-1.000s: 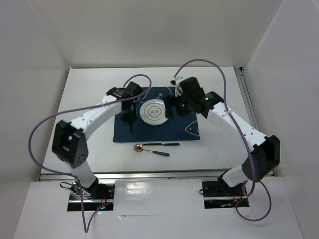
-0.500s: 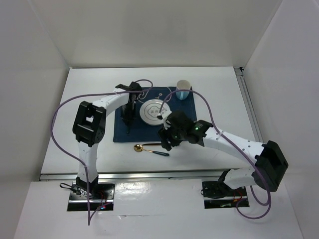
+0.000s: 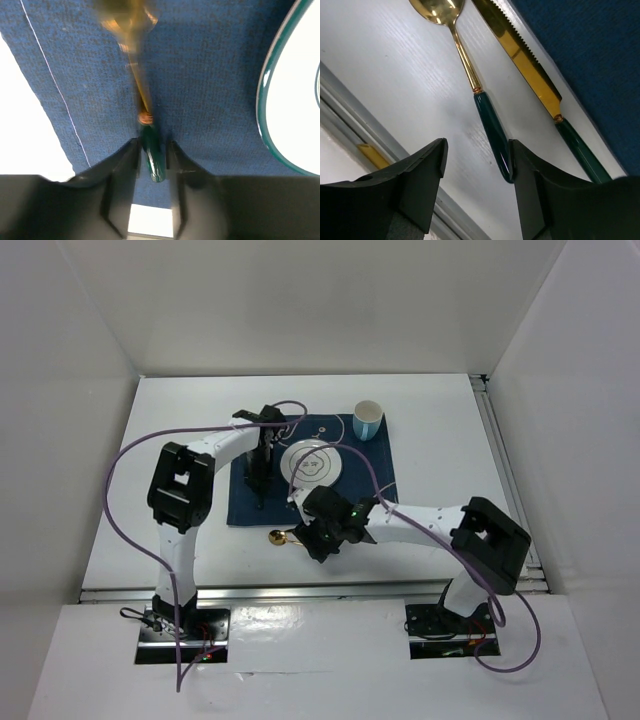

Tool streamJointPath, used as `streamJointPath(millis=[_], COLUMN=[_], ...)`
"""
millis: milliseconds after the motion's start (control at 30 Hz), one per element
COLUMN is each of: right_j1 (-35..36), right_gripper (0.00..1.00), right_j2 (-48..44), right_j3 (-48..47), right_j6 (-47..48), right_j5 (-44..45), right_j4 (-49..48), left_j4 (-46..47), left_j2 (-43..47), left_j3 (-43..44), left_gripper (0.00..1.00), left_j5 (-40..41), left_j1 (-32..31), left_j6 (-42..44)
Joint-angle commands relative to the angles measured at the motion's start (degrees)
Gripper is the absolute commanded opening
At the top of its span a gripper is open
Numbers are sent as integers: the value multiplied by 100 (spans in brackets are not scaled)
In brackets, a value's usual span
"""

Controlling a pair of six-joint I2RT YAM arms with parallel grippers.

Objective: Set the dinner table for one person

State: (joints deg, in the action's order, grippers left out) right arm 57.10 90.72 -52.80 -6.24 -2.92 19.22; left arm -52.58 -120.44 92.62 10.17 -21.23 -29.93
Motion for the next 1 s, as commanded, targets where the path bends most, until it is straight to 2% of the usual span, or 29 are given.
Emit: streamJointPath(millis=[0,67,200,400,467,567,667,700,867,967], right_j1=[64,64,117,318,380,460,521,574,627,627], right_gripper=[62,58,53,41,34,23,19,13,11,11], right_j2=[122,270,490,711,711,483,219,97,-440,-853], right_j3=[137,208,331,384,331,164,-124,-213,-652,-723], right_j6=[53,53,53,105,105,105,105,105,1,-219], right_j5=[169,169,301,414,415,537,591,643,854,1178], right_j4=[-454,-455,-455,-463,-393,-130,186,291,995,1337], left_j4=[-165,-244,-534,-832,-991,-1175,-1395,-1396,-1633,-1633], left_j2=[-32,204,678,1558,1821,2068,2139,2191,2192,2297], left_j3=[160,160,222,336,564,854,1239,1337,1987,1988], left_gripper=[45,57,74,76,76,76,76,76,76,76], left_j5=[-33,-33,-33,-103,-42,11,-41,-42,-182,-182], left_j1=[-4,-4,-4,-4,-4,-4,-4,49,49,102], left_j6=[-48,-109,-276,-469,-470,-531,-531,-531,-479,-478])
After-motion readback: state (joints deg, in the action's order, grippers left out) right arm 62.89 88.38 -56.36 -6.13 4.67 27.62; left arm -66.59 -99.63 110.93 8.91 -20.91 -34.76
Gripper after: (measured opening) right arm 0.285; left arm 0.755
